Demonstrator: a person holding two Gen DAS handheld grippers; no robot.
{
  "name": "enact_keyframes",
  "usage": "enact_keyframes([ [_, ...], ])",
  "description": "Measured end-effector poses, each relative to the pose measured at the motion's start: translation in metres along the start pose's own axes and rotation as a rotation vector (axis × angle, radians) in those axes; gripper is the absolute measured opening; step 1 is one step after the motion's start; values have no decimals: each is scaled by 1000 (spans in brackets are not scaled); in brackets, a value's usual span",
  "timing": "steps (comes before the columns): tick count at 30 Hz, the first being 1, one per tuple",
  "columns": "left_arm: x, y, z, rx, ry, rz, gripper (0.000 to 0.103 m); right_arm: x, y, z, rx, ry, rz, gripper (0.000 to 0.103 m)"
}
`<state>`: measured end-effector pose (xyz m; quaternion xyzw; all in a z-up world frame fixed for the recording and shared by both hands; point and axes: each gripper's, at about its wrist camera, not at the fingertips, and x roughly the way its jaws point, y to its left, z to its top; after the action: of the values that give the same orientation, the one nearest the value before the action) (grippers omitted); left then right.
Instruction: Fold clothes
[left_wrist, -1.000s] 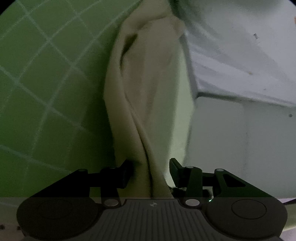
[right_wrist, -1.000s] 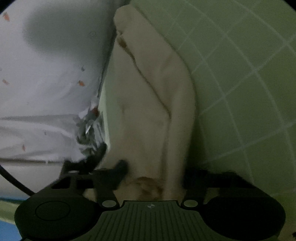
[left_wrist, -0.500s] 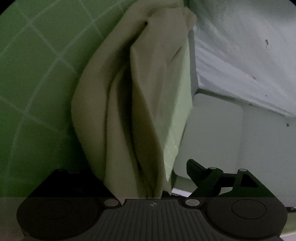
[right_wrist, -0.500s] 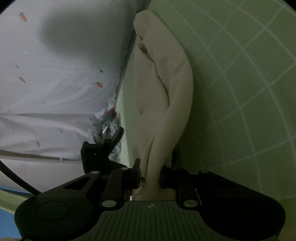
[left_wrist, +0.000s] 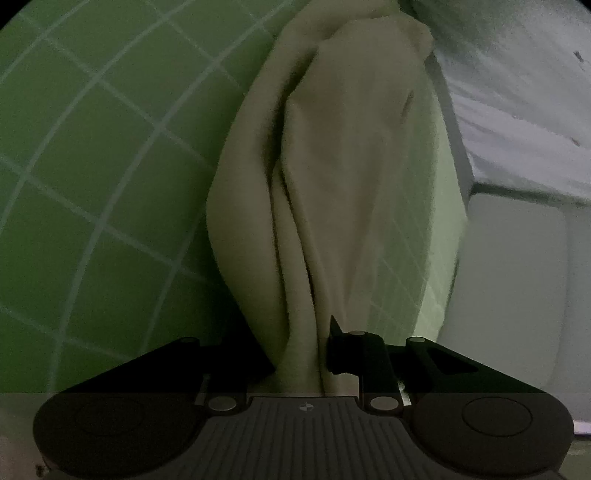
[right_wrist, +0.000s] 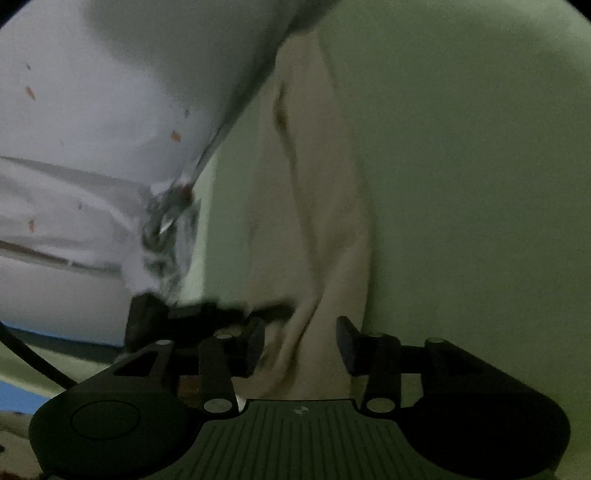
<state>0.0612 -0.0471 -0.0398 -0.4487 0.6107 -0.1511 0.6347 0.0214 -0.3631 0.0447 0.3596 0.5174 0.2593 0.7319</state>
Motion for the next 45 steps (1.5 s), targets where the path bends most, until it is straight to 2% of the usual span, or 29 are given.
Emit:
enact_keyframes([
  [1,-1,2,-1,-30,-5,-5,25,0,-3,16,-23,-21,3,31],
  [3,-5,7,-4,-94,-15,-25,25,7,-4,40,-69,-44,27,27],
  [7,-14,20,-7,-311,-55,-167,25,50,8,89,-186,-53,115,23],
  [9,-19,19,-6,-368,-81,-230,25,78,10,106,-200,-10,165,23],
  [13,-25,15,-4,-441,-126,-322,25,120,8,117,-223,120,147,22],
  [14,-26,15,-3,-458,-134,-339,25,134,6,120,-204,167,132,12],
  [15,-29,14,-2,-479,-145,-361,25,137,0,122,-172,185,142,2],
  [19,-24,6,9,-567,-194,-438,26,130,-21,123,-79,193,203,3],
  [20,-20,2,13,-591,-202,-453,25,125,-25,122,-68,187,215,5],
  [21,-18,1,15,-600,-206,-458,26,120,-26,120,-71,177,217,15],
  [22,-18,1,18,-618,-213,-468,25,107,-22,116,-105,146,207,41],
  [23,-17,-1,21,-630,-218,-474,25,92,-17,110,-148,109,194,58],
  [24,-14,-3,24,-642,-221,-483,25,82,-12,105,-191,93,169,84],
  [29,-5,-13,44,-674,-231,-506,26,41,7,78,-393,40,-17,84],
  [33,-8,-15,50,-662,-219,-488,26,27,33,62,-618,13,-84,84],
  [36,-7,-13,52,-652,-205,-473,26,43,49,67,-758,43,-79,84],
  [38,-8,-11,52,-656,-202,-467,26,54,54,73,-780,53,-61,84],
  [41,-11,-9,50,-662,-199,-465,25,76,64,92,-764,62,56,84],
  [42,-13,-9,50,-658,-198,-462,26,81,66,95,-755,63,83,80],
  [43,-15,-11,49,-647,-204,-459,25,88,70,103,-724,67,152,24],
  [44,-17,-13,49,-635,-214,-457,25,93,73,111,-675,81,188,13],
  [45,-22,-18,53,-619,-222,-474,24,94,73,115,-641,86,197,8],
])
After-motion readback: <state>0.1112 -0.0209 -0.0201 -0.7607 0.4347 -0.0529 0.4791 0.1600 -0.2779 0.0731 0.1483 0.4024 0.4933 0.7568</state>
